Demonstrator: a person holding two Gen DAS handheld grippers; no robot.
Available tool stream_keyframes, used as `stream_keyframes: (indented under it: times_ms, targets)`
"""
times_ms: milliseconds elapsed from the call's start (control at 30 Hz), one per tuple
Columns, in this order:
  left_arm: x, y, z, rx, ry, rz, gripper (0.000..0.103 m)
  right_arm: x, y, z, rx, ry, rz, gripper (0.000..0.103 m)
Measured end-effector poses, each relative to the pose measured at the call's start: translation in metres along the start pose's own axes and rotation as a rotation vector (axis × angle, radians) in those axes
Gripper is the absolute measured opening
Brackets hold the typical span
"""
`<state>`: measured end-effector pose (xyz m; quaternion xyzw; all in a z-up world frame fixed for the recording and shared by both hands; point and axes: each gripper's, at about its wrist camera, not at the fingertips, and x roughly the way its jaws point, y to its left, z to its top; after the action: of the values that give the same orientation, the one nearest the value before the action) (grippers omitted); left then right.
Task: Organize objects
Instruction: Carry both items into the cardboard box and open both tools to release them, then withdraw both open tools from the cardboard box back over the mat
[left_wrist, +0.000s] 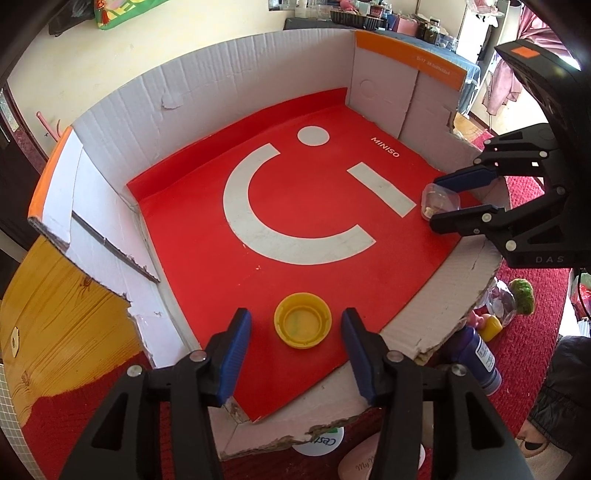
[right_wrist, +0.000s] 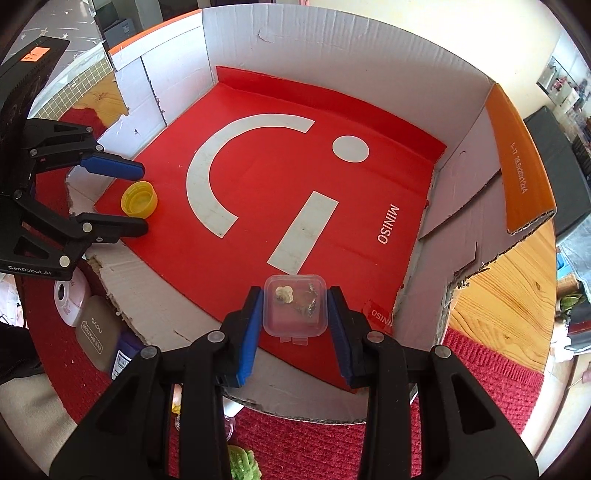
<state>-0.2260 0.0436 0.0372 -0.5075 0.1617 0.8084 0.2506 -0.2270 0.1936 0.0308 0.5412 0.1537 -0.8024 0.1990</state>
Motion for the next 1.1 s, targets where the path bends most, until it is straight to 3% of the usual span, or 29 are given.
stream_keyframes:
  times_ms: [67, 167, 400, 467, 567, 700, 800, 1000, 1033, 1100]
  targets:
    - [-0.004, 0.001, -0.004, -0.004, -0.005, -0.001, 0.053, 0.000, 0.001, 0.000, 0.000, 0.002, -0.004, 0.035]
    - [-0.013, 0.002, -0.010, -0.016, -0.021, -0.003, 0.053, -0.001, 0.002, -0.001, 0.000, -0.004, -0.011, 0.051]
    - [-0.053, 0.011, -0.033, -0.104, -0.131, 0.007, 0.067, -0.019, 0.003, -0.005, 0.028, -0.064, -0.023, 0.052]
    - [-0.077, 0.007, -0.061, -0.136, -0.185, 0.016, 0.072, -0.032, 0.006, -0.009, 0.037, -0.106, -0.017, 0.052]
    - [-0.108, 0.000, -0.103, -0.186, -0.258, 0.039, 0.076, -0.052, 0.012, -0.015, 0.040, -0.181, -0.022, 0.066]
    - [-0.142, -0.010, -0.152, -0.231, -0.345, 0.100, 0.082, -0.079, 0.021, -0.036, 0.073, -0.292, -0.026, 0.070]
    - [-0.138, 0.015, -0.148, -0.279, -0.405, 0.144, 0.091, -0.094, 0.023, -0.051, 0.124, -0.370, -0.037, 0.081]
    - [-0.158, 0.004, -0.182, -0.357, -0.495, 0.214, 0.098, -0.120, 0.041, -0.092, 0.200, -0.499, -0.107, 0.086]
    - [-0.143, -0.008, -0.162, -0.373, -0.499, 0.219, 0.098, -0.122, 0.042, -0.100, 0.219, -0.520, -0.107, 0.087]
    - [-0.131, -0.020, -0.151, -0.410, -0.504, 0.227, 0.100, -0.122, 0.044, -0.114, 0.248, -0.556, -0.109, 0.087]
